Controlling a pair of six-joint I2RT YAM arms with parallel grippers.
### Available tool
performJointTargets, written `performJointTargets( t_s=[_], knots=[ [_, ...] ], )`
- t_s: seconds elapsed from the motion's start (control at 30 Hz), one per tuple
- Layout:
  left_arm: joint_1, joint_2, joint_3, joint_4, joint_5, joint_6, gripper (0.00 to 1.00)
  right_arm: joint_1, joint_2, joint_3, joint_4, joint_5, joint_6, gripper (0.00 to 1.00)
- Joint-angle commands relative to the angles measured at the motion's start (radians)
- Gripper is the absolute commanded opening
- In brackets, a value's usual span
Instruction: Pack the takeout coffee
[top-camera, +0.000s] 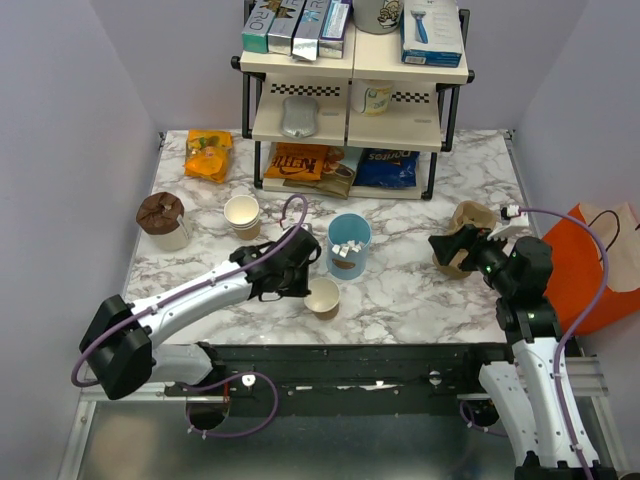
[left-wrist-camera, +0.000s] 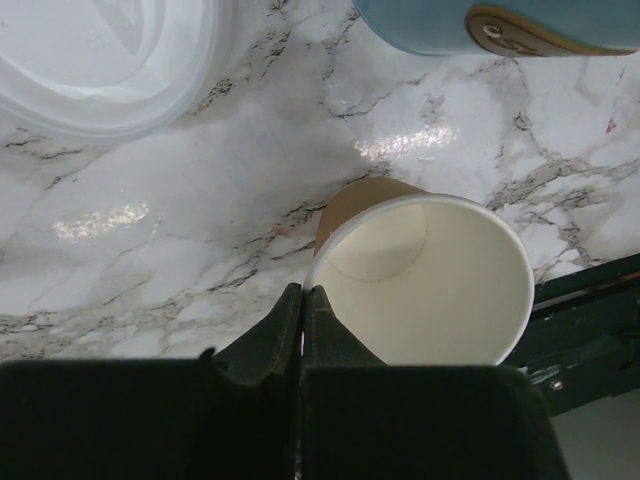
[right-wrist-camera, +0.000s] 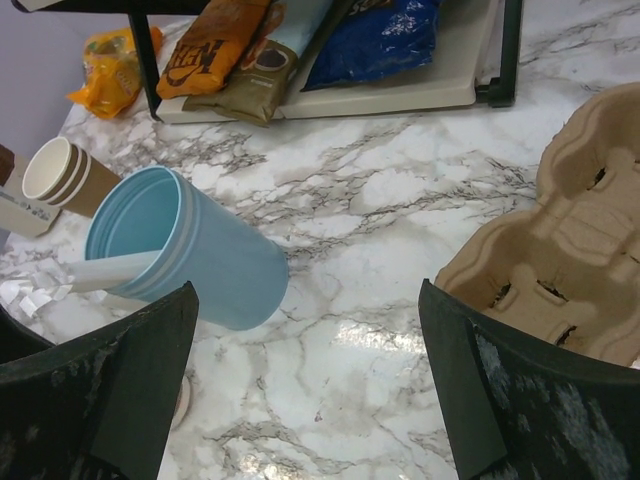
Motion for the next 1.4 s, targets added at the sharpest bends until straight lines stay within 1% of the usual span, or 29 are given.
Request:
performJointTargets(
  t_s=[0.0,0.03,0.07,0.1,0.13,0.2,0.23,0.27,0.3,0.37,0.4,0.47,0.6,0.7,0.8,0.9,0.93,1.03,1.13,1.17,1.3,1.33,1.37],
  knots=[
    [-0.017,0.023,0.059,-0.003,-0.046,0.001,0.28,-0.001,0.009,-0.003,-0.014,0.025,0.006,1.00],
    [-0.017,0.021,0.074,-0.010,-0.057,0.004,0.41,-0.001,0.011,-0.003,-0.012,0.025,0.007,1.00],
    [-0.019,0.016,0.082,-0.024,-0.058,0.010,0.47,-0.001,0.011,-0.004,-0.014,0.025,0.006,1.00],
    [-0.017,0.009,0.091,-0.035,-0.066,0.011,0.50,-0.001,0.011,-0.003,-0.014,0.027,0.006,1.00],
    [-0.017,0.003,0.109,-0.044,-0.073,0.011,0.56,-0.001,0.008,-0.004,-0.014,0.027,0.006,1.00],
    [-0.019,-0.016,0.125,-0.067,-0.083,0.015,0.63,-0.001,0.005,-0.004,-0.014,0.025,0.006,1.00],
    [-0.017,-0.020,0.145,-0.075,-0.090,0.013,0.71,-0.001,0.005,-0.004,-0.014,0.025,0.006,1.00],
    [-0.017,-0.023,0.157,-0.099,-0.130,0.008,0.79,-0.001,0.005,-0.004,-0.012,0.024,0.007,1.00],
    [-0.017,-0.017,0.169,-0.110,-0.153,0.007,0.99,-0.001,0.003,-0.004,-0.014,0.024,0.007,1.00],
    [-0.002,0.001,0.209,-0.147,-0.231,-0.007,0.99,-0.001,0.002,-0.004,-0.014,0.027,0.007,1.00],
    [0.012,0.034,0.223,-0.156,-0.239,-0.008,0.99,-0.001,0.001,-0.004,-0.014,0.028,0.007,1.00],
    [0.070,0.073,0.270,-0.179,-0.245,-0.022,0.99,-0.002,0.001,-0.006,-0.014,0.033,0.007,1.00],
    [0.154,0.168,0.320,-0.158,-0.239,-0.021,0.99,-0.001,-0.003,-0.009,-0.014,0.042,0.009,1.00],
    [0.191,0.235,0.353,-0.146,-0.227,-0.007,0.99,-0.002,-0.003,-0.011,-0.014,0.062,0.009,1.00],
    [0.193,0.314,0.404,-0.150,-0.201,0.016,0.92,-0.001,0.005,-0.012,-0.014,0.073,0.009,1.00],
    [0.193,0.380,0.447,-0.170,-0.207,0.008,0.76,-0.001,0.011,-0.012,-0.014,0.082,0.010,1.00],
    [0.193,0.392,0.459,-0.175,-0.210,0.007,0.67,-0.002,0.014,-0.014,-0.012,0.087,0.009,1.00],
    [0.193,0.432,0.485,-0.201,-0.235,-0.001,0.53,-0.001,0.020,-0.014,-0.011,0.097,0.009,1.00],
    [0.191,0.455,0.516,-0.221,-0.245,-0.005,0.44,-0.001,0.026,-0.014,-0.009,0.097,0.009,1.00],
    [0.191,0.460,0.517,-0.225,-0.247,-0.008,0.43,-0.001,0.028,-0.014,-0.009,0.099,0.009,1.00],
    [0.193,0.473,0.524,-0.231,-0.242,-0.015,0.41,-0.002,0.032,-0.015,-0.007,0.100,0.009,1.00],
    [0.193,0.477,0.522,-0.228,-0.238,-0.015,0.38,-0.001,0.034,-0.014,-0.006,0.099,0.010,1.00],
    [0.193,0.481,0.524,-0.225,-0.233,-0.013,0.38,-0.001,0.034,-0.014,-0.007,0.097,0.009,1.00]
  ],
)
